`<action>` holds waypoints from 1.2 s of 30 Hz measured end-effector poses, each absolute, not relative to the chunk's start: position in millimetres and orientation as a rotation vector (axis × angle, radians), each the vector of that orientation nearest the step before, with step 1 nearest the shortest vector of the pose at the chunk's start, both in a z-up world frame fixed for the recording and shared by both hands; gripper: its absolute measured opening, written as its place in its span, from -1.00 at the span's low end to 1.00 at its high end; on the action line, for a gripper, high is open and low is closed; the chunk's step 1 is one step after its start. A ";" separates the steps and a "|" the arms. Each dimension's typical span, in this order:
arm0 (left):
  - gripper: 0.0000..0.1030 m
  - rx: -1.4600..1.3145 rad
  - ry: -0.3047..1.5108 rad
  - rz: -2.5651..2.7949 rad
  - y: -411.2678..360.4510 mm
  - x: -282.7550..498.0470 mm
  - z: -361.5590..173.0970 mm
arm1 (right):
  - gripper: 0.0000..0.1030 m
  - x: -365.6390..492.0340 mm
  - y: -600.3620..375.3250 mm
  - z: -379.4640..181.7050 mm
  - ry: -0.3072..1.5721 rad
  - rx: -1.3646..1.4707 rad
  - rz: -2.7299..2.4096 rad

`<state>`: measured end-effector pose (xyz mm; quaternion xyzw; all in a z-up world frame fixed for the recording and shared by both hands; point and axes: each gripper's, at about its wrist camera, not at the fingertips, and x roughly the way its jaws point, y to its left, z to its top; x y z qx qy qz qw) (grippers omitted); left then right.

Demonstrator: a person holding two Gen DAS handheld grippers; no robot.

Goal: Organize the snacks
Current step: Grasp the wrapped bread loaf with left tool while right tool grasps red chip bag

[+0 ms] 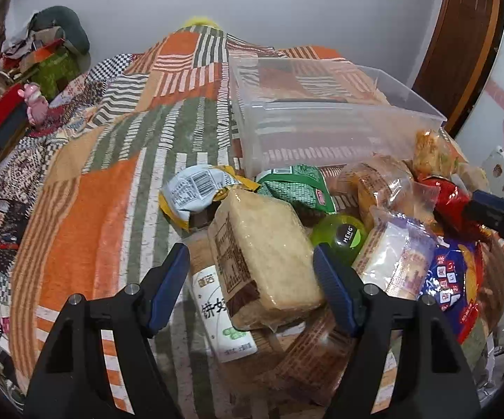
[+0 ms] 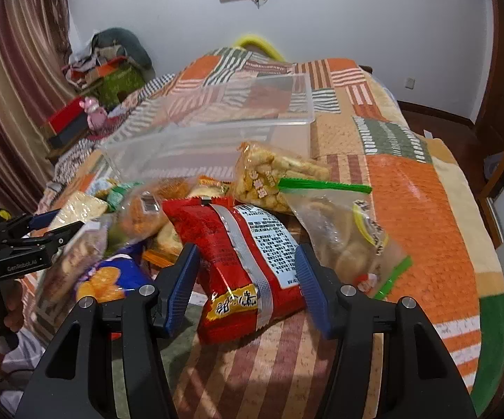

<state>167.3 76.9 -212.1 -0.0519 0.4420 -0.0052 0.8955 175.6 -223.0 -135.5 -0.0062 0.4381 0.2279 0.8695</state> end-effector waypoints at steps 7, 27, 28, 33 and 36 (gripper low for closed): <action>0.48 -0.109 0.940 -0.026 79.5 182.4 -218.5 | 0.34 187.7 -223.4 -146.7 0.980 0.003 0.496; -0.17 -0.050 0.896 -0.039 69.6 178.0 -217.2 | 0.31 188.3 -219.7 -150.9 0.978 -0.030 0.493; -0.18 -0.047 0.894 -0.037 68.3 177.7 -216.3 | 0.28 187.1 -218.5 -149.6 0.972 -0.041 0.487; -0.27 -0.091 0.887 -0.062 72.1 174.8 -210.5 | 0.15 179.0 -214.1 -141.8 0.933 -0.081 0.486; -0.29 -0.089 0.875 -0.067 70.1 172.4 -206.3 | 0.14 180.4 -215.6 -141.1 0.930 -0.080 0.486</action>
